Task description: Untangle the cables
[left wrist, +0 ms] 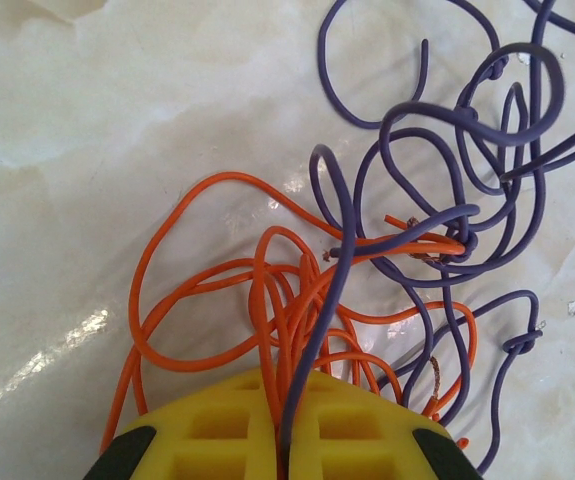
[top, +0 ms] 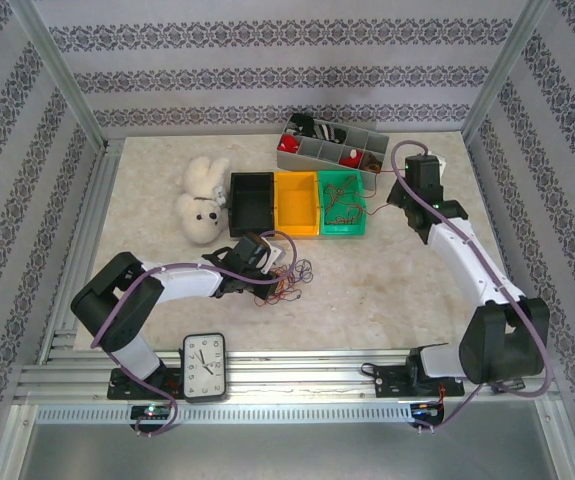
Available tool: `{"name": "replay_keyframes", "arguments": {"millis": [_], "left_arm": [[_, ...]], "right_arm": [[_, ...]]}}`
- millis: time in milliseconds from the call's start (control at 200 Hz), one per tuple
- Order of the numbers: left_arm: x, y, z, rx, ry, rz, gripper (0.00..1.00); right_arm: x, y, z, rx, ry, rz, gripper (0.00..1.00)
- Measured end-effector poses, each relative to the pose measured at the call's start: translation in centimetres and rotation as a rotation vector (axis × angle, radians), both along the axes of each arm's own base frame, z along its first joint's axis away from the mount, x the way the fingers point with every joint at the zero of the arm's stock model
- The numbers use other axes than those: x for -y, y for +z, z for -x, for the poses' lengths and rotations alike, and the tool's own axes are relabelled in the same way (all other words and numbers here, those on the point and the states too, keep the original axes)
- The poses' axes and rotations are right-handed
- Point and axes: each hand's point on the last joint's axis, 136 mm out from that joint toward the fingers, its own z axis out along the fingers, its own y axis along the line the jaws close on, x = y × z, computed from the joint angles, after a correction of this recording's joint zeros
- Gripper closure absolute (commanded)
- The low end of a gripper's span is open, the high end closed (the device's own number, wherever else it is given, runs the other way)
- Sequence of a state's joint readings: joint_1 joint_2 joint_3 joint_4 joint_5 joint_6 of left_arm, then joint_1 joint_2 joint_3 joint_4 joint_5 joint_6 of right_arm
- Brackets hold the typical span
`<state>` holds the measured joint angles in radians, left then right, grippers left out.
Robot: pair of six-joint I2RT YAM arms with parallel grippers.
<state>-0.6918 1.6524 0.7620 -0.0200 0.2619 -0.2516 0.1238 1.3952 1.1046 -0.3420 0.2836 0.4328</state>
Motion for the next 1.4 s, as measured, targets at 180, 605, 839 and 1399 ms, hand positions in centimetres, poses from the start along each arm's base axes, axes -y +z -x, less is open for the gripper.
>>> {"name": "replay_keyframes", "arguments": {"millis": [180,605,839,1399], "left_arm": [[0.1,0.0,-0.2,0.001,0.000,0.001,1.00],[0.3,0.0,-0.3,-0.002,0.010,0.006,1.00],[0.3,-0.1,-0.3,-0.005,0.013,0.007,1.00],[0.3,0.0,-0.4,-0.004,0.013,0.007,1.00]], "right_arm": [[-3.8,-1.6,-7.1,-0.017,0.046,0.130,0.99],[-7.8,-7.3,-8.6,-0.157,0.142,0.311,0.98],[-8.8,-8.2,-8.7,-0.188,0.199,0.342,0.97],[-13.4,-15.6,-7.0,-0.388,0.418,0.240,0.94]]}}
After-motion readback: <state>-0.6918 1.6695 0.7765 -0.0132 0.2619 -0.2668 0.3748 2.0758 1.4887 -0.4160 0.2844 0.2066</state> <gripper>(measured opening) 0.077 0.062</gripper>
